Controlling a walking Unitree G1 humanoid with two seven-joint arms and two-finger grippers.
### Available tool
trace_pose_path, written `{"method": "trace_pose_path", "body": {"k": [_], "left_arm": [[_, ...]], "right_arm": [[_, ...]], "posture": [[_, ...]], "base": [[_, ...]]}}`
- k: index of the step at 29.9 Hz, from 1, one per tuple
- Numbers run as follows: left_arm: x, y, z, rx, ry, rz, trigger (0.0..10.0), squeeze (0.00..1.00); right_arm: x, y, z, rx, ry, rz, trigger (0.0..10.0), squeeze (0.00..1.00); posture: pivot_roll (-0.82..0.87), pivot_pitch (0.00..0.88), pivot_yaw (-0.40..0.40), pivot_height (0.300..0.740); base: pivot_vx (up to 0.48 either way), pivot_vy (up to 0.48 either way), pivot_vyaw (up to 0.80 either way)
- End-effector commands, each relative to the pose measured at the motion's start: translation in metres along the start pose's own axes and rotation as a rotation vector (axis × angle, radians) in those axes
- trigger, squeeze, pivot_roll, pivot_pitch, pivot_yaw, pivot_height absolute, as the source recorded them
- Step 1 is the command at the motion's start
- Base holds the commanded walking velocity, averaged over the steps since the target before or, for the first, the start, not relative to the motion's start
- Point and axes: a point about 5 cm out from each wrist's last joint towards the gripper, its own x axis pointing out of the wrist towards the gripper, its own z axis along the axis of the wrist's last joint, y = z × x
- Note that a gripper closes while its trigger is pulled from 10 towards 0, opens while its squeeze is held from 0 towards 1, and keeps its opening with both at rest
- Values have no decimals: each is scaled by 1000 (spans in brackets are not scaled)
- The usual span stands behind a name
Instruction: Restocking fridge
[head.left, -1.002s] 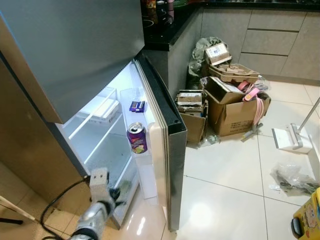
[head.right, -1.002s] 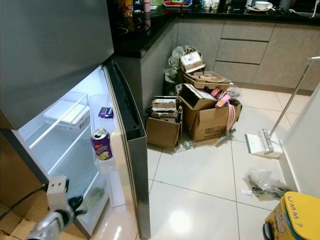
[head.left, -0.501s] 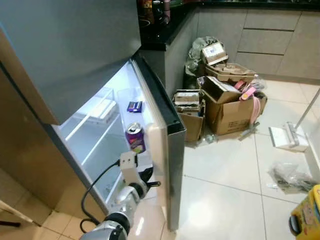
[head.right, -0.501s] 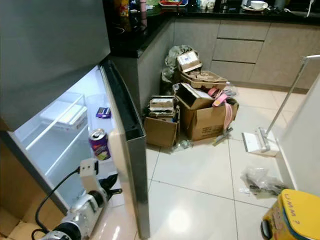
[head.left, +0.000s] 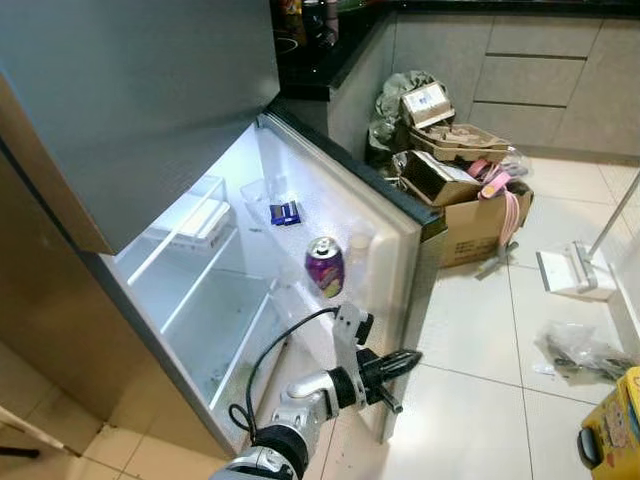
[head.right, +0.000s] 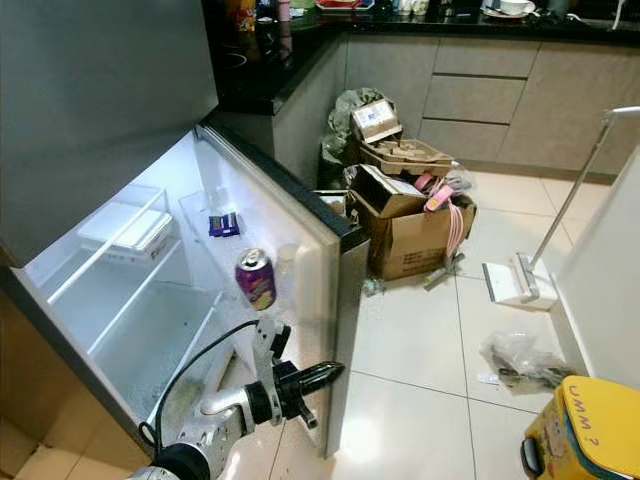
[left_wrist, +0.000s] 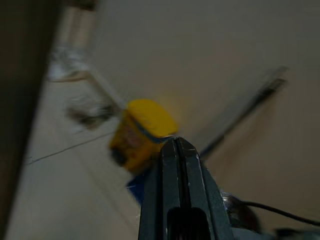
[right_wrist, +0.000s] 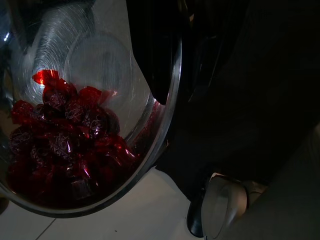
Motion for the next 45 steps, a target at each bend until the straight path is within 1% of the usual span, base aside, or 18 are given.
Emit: {"method": "trace_pose_path", "body": {"k": [1,7,11,13,14,15,19,20,23,26,29,35,37,39,41,42,43,45], "left_arm": [[36,-29,-2,-59,-52,-152,10000,0],[3,-1,-15,-25,58,68,10000,0],[-53,28,-31,-22,148,367,10000,0],[-53,28,-31,-22,148,367,10000,0],[-66,33,-34,-31,157,434,10000,0],[-66,33,-34,-31,157,434,10000,0],[-127,48,-56,-53,252,808,10000,0],[-127,48,-56,-53,252,808,10000,0],[-163,45,-76,-105,319,997,10000,0],[-172,43,-83,-114,353,1039,10000,0],[-195,29,-108,-167,455,1120,10000,0],[-207,16,-127,-216,516,1161,10000,0],[-207,16,-127,-216,516,1161,10000,0],[-210,10,-136,-234,545,1163,10000,0],[-210,8,-138,-237,554,1161,10000,0],[-211,6,-141,-244,564,1165,10000,0],[-211,6,-141,-244,564,1165,10000,0],[-211,5,-142,-249,569,1169,10000,0]], "right_arm": [[0,-2,0,10,-1,-10,10000,0],[0,1,0,16,-1,-6,10000,0],[0,4,-1,21,1,0,10000,0],[0,4,-1,21,1,0,10000,0],[0,4,-2,22,1,1,10000,0],[0,4,-2,22,1,1,10000,0],[1,-1,12,16,-62,-7,10000,0],[1,-1,12,16,-62,-7,10000,0],[-1,-16,42,-9,-180,-33,10000,0],[-1,-20,53,-18,-220,-36,10000,0],[-7,-21,97,-133,-389,36,10000,0],[-16,-3,138,-344,-539,181,10000,0],[-16,-3,138,-344,-539,181,10000,0],[-24,10,159,-490,-613,284,10000,0],[-26,14,165,-546,-630,314,10000,0],[-32,23,176,-717,-650,366,10000,0],[-32,23,176,-717,-650,366,10000,0],[-37,27,185,-826,-671,395,10000,0]], "posture": [[-72,0,7,740],[-68,0,15,740],[-65,0,18,740],[-65,0,18,740],[-64,0,18,740],[-64,0,18,740],[-59,0,11,740],[-59,0,11,740],[-63,0,9,740],[-64,0,7,740],[-62,0,6,740],[-56,0,2,740],[-56,0,2,740],[-54,0,1,740],[-54,0,1,740],[-57,0,0,740],[-57,0,0,740],[-58,0,-3,740]], "base": [[0,0,0],[0,0,0],[0,0,0],[0,0,0],[0,0,0],[0,0,0],[0,0,0],[0,0,0],[0,0,0],[0,0,0],[0,0,0],[0,0,0],[0,0,0],[0,0,0],[0,0,0],[0,0,0],[0,0,0],[0,0,0]]}}
